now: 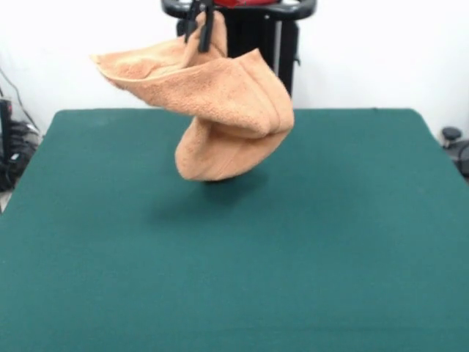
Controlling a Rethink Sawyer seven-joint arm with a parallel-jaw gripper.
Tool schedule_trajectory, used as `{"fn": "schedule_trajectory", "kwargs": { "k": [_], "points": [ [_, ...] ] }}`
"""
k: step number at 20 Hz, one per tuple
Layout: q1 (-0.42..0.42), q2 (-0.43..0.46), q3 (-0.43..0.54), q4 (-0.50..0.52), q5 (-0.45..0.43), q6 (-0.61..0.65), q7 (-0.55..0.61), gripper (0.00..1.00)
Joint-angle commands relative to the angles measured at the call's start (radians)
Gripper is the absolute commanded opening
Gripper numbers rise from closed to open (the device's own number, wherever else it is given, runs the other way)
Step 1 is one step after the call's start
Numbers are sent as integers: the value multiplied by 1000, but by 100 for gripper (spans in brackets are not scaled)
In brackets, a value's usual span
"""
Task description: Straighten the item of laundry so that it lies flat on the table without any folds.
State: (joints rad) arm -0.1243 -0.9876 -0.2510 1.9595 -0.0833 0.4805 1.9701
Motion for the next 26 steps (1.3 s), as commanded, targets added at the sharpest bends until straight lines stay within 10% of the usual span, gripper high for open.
{"fn": "schedule_trajectory", "kwargs": {
  "k": [1, 8, 26],
  "points": [
    [128, -13, -51, -46, 107, 268, 381, 0],
    [324, 53, -223, -90, 190, 422, 669, 0],
    [122, 68, -76, -79, 131, 276, 394, 0]
  ]
}}
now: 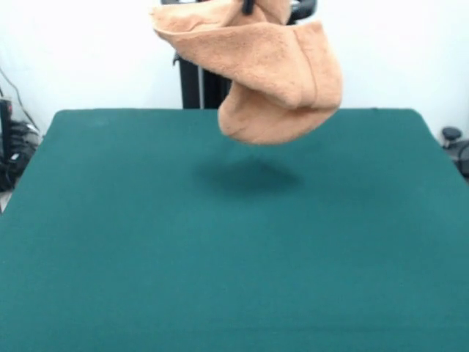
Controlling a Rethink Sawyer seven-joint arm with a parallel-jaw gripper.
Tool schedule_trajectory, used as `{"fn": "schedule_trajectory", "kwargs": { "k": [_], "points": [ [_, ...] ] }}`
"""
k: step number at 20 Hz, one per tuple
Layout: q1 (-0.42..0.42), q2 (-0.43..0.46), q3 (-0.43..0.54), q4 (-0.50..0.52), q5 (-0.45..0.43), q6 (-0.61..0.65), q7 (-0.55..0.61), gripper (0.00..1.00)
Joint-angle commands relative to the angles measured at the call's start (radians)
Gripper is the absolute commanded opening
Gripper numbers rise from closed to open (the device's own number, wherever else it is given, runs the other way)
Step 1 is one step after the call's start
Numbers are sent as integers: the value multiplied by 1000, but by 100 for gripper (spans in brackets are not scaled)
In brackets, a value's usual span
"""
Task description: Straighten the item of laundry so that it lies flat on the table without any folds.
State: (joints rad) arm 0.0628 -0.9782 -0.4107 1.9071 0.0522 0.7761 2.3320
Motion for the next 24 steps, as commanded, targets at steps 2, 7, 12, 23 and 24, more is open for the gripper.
{"fn": "schedule_trajectory", "kwargs": {
  "k": [2, 7, 12, 23, 24],
  "points": [
    [-103, 75, 124, -3, 0, -66, -14, 0],
    [-152, 101, 213, 46, -35, -218, -93, 0],
    [-316, 157, 348, 60, -50, -313, -201, 0],
    [-250, 147, 302, 26, -99, -260, -22, 0],
    [-279, 154, 328, 10, -107, -250, -64, 0]
  ]
}}
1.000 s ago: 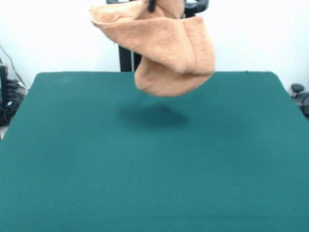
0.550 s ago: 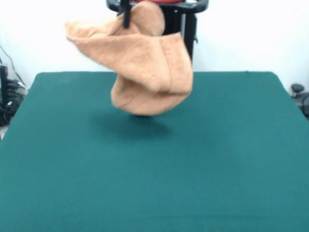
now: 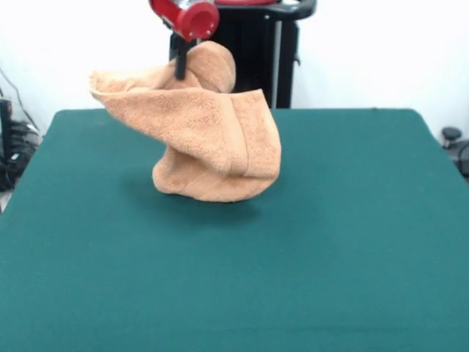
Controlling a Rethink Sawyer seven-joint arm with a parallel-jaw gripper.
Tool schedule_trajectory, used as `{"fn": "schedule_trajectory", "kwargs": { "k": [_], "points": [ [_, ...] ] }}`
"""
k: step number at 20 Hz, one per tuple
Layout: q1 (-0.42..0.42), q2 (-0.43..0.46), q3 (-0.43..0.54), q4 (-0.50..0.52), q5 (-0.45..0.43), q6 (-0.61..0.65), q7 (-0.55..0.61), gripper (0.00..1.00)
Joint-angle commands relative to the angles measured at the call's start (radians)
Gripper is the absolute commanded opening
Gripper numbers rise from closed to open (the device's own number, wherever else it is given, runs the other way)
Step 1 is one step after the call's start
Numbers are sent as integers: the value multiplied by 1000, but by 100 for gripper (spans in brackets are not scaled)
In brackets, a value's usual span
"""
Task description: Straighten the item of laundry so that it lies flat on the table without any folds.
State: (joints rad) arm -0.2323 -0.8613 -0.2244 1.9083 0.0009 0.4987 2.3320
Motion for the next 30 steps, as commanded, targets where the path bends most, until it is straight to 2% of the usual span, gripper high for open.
{"fn": "schedule_trajectory", "kwargs": {
  "k": [1, 2, 6, 12, 14, 18, 22, 30],
  "points": [
    [4, 44, 154, 4, -56, 31, -77, 0],
    [-9, 50, 166, -2, -57, 34, -89, 0],
    [104, 24, 92, 10, -49, 48, 57, 0],
    [108, 2, 85, -1, -34, 106, 50, 0],
    [90, -13, 88, -13, -39, 125, 13, 0],
    [-42, -37, 142, -88, -65, 233, -171, 0],
    [-76, -38, 174, -113, -86, 257, -191, 0],
    [94, -38, 96, -112, -56, 280, 104, 0]
  ]
}}
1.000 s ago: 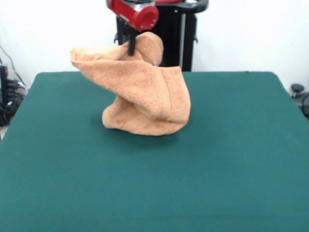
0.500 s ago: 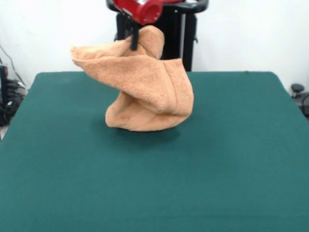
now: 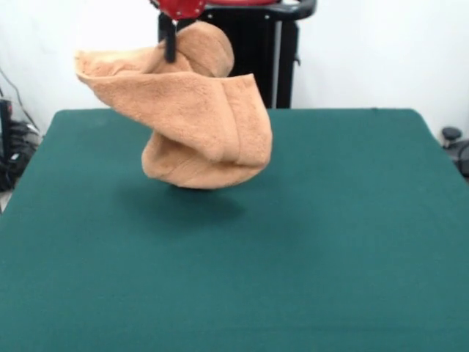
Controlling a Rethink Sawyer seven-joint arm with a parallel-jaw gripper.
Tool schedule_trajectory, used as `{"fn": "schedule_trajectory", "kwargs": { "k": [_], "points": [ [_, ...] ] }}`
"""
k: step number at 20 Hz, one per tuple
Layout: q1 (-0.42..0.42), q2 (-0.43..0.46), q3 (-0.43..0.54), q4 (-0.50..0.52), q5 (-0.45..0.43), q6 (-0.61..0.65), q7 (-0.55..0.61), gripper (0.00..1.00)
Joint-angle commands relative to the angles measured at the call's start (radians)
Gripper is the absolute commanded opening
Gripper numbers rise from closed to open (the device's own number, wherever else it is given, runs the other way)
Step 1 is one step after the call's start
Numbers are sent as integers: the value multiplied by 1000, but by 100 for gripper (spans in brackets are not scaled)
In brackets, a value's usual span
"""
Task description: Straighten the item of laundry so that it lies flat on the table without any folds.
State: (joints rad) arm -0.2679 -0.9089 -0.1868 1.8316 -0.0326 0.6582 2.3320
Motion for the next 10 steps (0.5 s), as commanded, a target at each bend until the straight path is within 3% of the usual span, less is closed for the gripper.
{"fn": "schedule_trajectory", "kwargs": {
  "k": [1, 6, 10],
  "points": [
    [140, 9, 51, -35, -16, 126, 118, 0],
    [129, 6, 34, -32, -9, 127, 74, 0],
    [37, -13, 57, -2, -23, 101, -65, 0]
  ]
}}
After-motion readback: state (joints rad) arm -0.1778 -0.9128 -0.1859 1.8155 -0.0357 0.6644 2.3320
